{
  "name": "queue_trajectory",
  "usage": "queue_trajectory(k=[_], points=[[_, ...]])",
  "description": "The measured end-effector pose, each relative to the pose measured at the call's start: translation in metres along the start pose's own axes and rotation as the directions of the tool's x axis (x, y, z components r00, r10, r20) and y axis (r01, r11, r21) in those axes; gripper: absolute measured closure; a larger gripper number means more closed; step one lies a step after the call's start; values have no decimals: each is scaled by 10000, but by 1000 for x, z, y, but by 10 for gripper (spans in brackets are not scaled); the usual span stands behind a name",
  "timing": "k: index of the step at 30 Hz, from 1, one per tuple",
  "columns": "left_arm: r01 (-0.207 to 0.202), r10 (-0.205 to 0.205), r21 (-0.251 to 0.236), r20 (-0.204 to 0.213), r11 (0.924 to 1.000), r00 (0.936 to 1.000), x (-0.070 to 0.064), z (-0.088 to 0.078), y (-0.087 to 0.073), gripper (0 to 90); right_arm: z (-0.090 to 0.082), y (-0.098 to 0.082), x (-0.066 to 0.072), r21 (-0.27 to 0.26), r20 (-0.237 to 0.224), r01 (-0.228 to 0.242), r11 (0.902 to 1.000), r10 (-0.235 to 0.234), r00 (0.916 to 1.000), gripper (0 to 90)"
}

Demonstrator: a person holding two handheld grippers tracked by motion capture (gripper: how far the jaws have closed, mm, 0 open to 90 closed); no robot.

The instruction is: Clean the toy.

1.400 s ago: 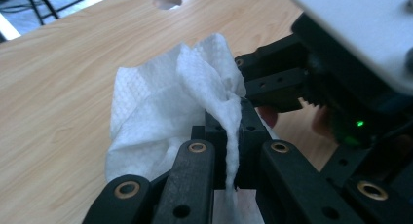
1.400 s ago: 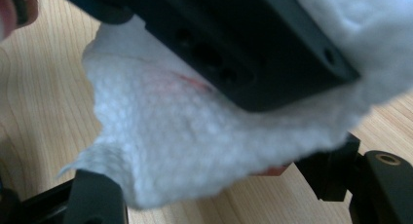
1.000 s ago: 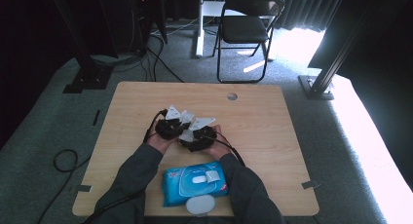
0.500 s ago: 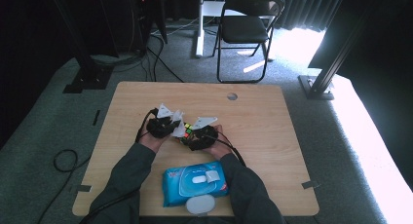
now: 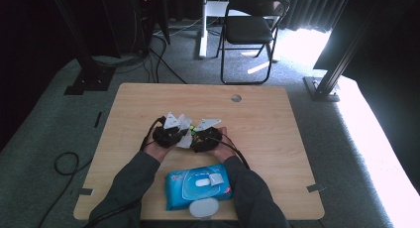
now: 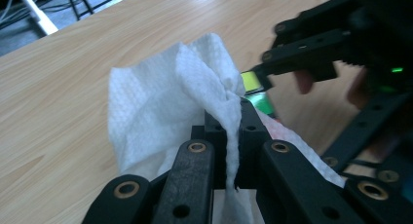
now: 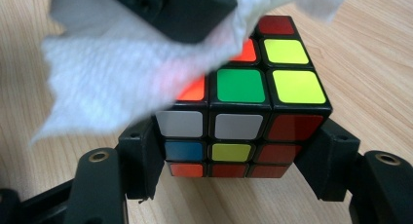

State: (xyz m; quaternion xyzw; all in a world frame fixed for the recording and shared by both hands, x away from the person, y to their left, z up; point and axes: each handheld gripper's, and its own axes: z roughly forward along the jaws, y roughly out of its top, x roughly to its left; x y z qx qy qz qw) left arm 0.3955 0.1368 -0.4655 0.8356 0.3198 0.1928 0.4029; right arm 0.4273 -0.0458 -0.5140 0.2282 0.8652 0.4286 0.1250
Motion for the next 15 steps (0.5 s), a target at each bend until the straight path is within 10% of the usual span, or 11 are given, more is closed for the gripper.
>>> queue_trajectory(k=[15], points=[[-230, 239, -239, 377, 9995, 9990, -10, 13, 15, 870, -2, 3, 2, -50, -158, 30, 10000, -31, 9999, 342]])
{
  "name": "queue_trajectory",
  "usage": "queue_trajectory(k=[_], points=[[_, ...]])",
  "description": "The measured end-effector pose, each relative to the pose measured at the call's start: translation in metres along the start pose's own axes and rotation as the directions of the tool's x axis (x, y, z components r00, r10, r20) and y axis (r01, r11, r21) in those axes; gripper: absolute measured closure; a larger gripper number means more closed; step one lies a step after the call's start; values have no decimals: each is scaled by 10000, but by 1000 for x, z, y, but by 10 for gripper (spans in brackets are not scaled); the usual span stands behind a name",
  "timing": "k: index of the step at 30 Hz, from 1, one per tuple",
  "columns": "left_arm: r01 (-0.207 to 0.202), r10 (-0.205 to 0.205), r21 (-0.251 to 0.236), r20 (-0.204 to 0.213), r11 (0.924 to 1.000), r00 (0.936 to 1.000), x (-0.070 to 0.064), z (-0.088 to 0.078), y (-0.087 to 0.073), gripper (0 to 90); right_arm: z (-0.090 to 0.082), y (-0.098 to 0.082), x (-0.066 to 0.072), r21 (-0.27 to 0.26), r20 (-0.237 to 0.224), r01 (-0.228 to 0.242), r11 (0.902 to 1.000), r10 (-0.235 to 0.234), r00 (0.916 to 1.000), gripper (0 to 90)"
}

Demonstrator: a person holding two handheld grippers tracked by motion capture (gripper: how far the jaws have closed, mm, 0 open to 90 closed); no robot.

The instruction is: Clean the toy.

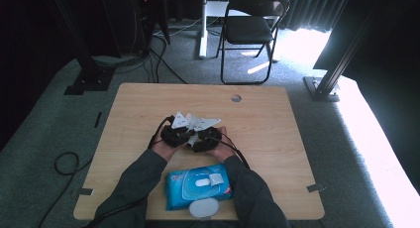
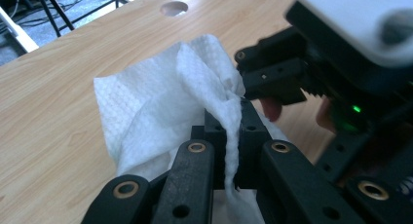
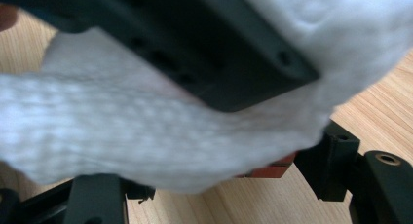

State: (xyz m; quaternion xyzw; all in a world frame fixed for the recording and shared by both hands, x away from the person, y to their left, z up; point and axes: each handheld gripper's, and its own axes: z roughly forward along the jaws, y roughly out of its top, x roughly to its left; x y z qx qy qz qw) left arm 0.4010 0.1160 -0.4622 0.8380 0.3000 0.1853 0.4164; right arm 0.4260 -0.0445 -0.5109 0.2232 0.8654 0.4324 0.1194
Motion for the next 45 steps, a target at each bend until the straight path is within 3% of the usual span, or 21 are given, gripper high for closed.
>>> queue_trajectory(k=[8, 19, 32, 38, 45], points=[[352, -354, -51, -414, 9994, 9985, 11, -2, 0, 868, -2, 2, 1, -148, -116, 152, 9998, -153, 9998, 341], [792, -770, 184, -974, 9967, 9923, 29, -5, -12, 868, -2, -1, 1, -49, -95, 196, 9998, -196, 9998, 342], [1319, -1250, 435, -1350, 9903, 9829, 43, -9, -29, 867, -7, -4, -3, -88, 30, 96, 9999, -96, 9999, 342], [1412, -1316, 617, -1389, 9881, 9815, 45, -8, -38, 863, -9, -6, -4, -121, 48, 45, 9999, -45, 10000, 342], [1870, -1608, 1328, -1864, 9733, 9692, 53, -3, -64, 804, -10, -8, -5, -98, 60, 99, 9999, -98, 9999, 342]])
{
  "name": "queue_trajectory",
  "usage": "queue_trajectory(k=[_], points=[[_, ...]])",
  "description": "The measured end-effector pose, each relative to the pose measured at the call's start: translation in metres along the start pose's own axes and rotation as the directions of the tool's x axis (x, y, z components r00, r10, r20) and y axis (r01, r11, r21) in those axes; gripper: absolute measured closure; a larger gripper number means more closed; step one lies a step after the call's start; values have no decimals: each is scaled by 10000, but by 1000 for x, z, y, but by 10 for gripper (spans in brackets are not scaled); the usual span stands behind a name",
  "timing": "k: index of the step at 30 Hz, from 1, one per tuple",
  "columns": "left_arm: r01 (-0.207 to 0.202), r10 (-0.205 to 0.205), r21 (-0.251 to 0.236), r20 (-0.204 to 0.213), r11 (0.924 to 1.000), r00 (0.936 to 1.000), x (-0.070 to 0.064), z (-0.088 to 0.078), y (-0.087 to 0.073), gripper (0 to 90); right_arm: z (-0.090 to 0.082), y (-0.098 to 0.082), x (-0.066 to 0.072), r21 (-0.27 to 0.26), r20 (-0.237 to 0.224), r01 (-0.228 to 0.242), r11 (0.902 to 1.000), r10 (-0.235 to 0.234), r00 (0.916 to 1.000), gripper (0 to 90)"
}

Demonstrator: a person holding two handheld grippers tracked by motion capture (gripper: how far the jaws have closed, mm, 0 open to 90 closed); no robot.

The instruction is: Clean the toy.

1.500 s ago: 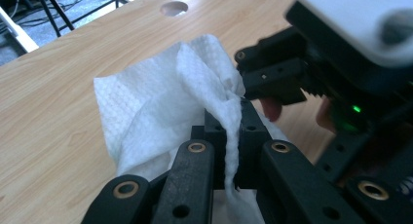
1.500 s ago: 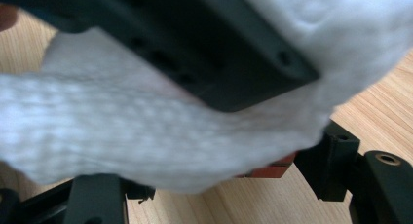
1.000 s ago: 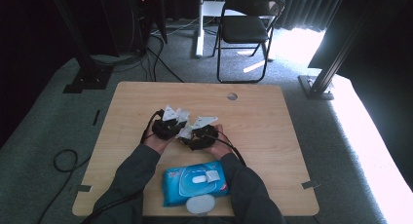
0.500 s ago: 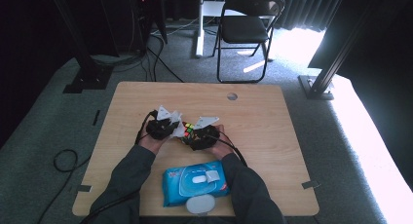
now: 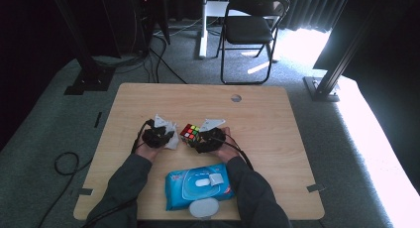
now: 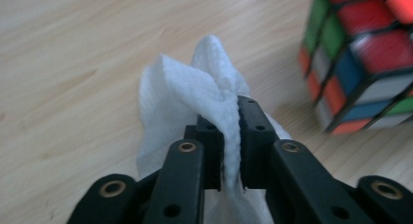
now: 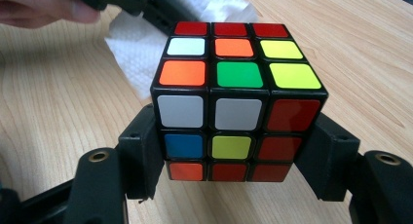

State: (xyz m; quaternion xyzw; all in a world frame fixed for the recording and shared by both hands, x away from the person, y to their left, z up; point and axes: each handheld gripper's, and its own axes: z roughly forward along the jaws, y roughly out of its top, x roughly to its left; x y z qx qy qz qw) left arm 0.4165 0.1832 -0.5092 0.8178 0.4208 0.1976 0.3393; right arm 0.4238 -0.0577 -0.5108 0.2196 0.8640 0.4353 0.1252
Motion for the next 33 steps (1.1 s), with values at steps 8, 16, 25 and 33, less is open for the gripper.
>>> queue_trajectory(k=[8, 16, 25, 33], points=[[303, -271, 738, -443, 9968, 9986, 8, 2, -19, 599, 0, -1, 0, 48, -7, -57, 10000, 57, 10000, 342], [564, -533, 1019, -328, 9932, 9980, 10, 4, -26, 642, 1, -1, 1, 64, -56, 1, 10000, -1, 10000, 341], [-73, 73, 786, 3, 9969, 10000, 6, -2, -20, 876, 1, 0, 1, 22, -153, 53, 10000, -53, 9999, 342], [-695, 706, -197, 673, 9974, 9952, -6, -15, -3, 876, 1, 2, 4, 14, -288, 133, 9999, -133, 9995, 341]])
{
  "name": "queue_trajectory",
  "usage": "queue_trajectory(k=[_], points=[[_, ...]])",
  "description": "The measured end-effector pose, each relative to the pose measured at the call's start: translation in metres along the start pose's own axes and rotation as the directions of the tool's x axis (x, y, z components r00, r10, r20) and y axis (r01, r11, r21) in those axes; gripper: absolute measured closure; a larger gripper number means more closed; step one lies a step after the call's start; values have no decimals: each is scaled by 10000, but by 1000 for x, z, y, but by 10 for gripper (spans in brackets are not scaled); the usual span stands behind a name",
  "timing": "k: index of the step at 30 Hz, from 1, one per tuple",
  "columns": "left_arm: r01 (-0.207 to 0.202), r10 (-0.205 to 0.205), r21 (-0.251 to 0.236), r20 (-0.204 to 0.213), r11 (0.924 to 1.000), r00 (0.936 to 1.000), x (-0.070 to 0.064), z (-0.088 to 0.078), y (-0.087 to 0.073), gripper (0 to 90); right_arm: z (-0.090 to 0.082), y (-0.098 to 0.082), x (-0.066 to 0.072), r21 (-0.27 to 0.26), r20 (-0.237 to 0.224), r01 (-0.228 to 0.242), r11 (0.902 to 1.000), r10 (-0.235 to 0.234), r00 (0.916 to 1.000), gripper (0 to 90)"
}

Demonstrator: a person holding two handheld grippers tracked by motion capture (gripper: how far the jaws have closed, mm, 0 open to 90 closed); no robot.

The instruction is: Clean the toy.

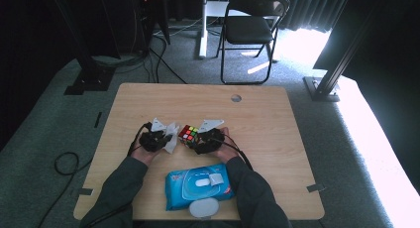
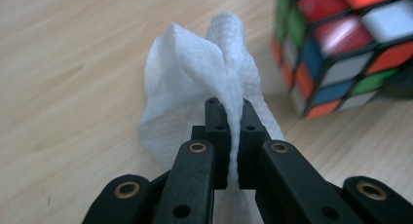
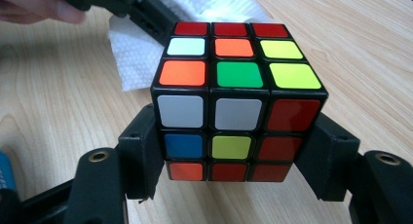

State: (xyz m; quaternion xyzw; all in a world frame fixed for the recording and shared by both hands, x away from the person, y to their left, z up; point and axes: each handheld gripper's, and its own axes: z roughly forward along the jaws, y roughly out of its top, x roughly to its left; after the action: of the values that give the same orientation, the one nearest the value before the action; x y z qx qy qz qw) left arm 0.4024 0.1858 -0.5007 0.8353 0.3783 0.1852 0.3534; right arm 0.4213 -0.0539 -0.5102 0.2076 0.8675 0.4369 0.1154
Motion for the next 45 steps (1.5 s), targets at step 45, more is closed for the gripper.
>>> queue_trajectory(k=[45], points=[[-625, 693, -568, 1263, 9964, 9896, -10, -1, 11, 876, -11, 4, 2, -553, -506, 286, 9981, -314, 9982, 341]])
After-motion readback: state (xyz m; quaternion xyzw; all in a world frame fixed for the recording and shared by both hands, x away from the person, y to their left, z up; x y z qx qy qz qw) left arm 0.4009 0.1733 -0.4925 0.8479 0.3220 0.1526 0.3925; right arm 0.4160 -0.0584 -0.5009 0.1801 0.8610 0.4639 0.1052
